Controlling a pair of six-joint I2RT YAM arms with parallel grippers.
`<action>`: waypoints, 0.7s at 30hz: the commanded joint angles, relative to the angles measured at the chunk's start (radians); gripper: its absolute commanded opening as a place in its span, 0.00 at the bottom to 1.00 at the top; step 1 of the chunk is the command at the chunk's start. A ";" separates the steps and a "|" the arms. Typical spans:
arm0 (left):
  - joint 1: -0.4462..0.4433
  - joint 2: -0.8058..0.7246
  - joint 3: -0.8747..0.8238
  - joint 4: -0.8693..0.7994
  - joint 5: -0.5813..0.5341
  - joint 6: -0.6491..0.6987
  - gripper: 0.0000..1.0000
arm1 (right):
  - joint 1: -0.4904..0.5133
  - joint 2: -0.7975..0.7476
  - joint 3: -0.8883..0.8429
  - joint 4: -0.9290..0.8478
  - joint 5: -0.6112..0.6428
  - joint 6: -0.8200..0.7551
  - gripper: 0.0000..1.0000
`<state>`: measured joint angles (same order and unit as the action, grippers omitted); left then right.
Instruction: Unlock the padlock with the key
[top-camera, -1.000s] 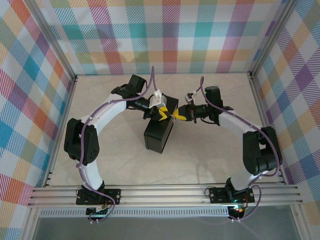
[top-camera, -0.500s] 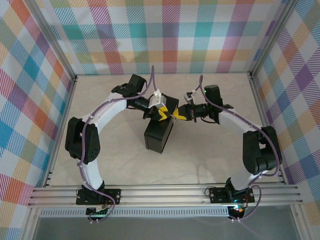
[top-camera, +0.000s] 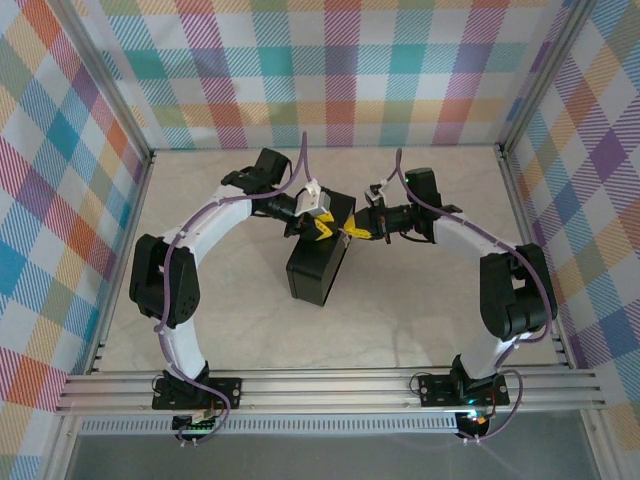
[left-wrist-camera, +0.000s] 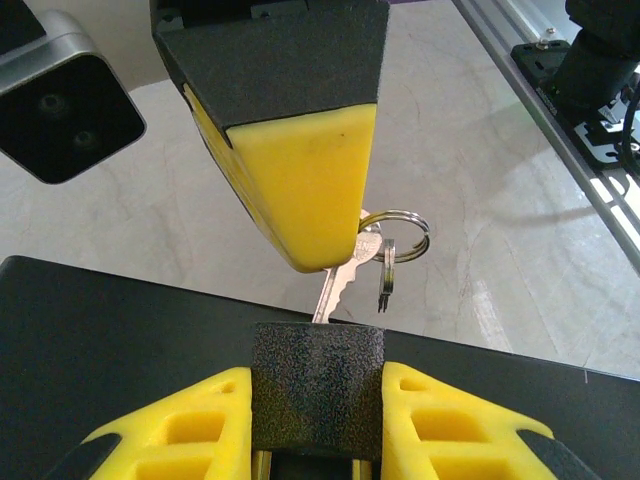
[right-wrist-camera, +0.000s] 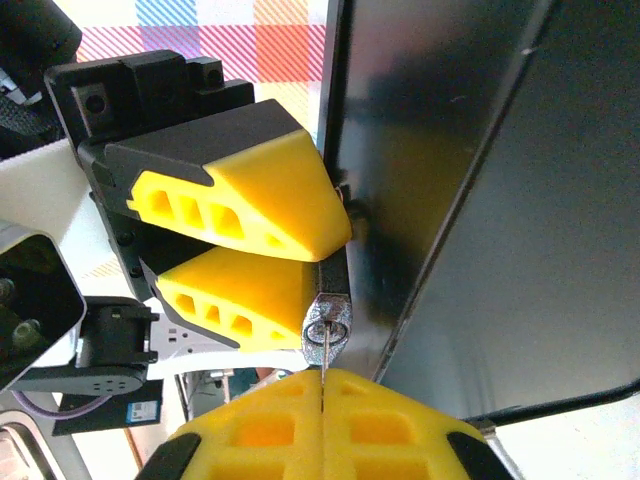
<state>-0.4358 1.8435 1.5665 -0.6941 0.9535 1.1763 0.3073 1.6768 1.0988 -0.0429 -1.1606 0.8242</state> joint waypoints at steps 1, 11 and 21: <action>-0.051 -0.020 -0.007 0.010 0.116 0.052 0.16 | 0.032 -0.001 0.078 0.034 0.002 -0.031 0.00; -0.044 0.003 0.033 -0.022 0.166 0.037 0.13 | 0.047 -0.037 0.089 -0.073 0.034 -0.283 0.00; -0.047 -0.051 -0.031 0.105 0.080 -0.026 0.13 | 0.044 0.077 0.059 0.272 -0.076 0.128 0.00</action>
<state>-0.4366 1.8385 1.5566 -0.6716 0.9539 1.1690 0.3206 1.7447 1.1431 0.0170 -1.1835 0.8146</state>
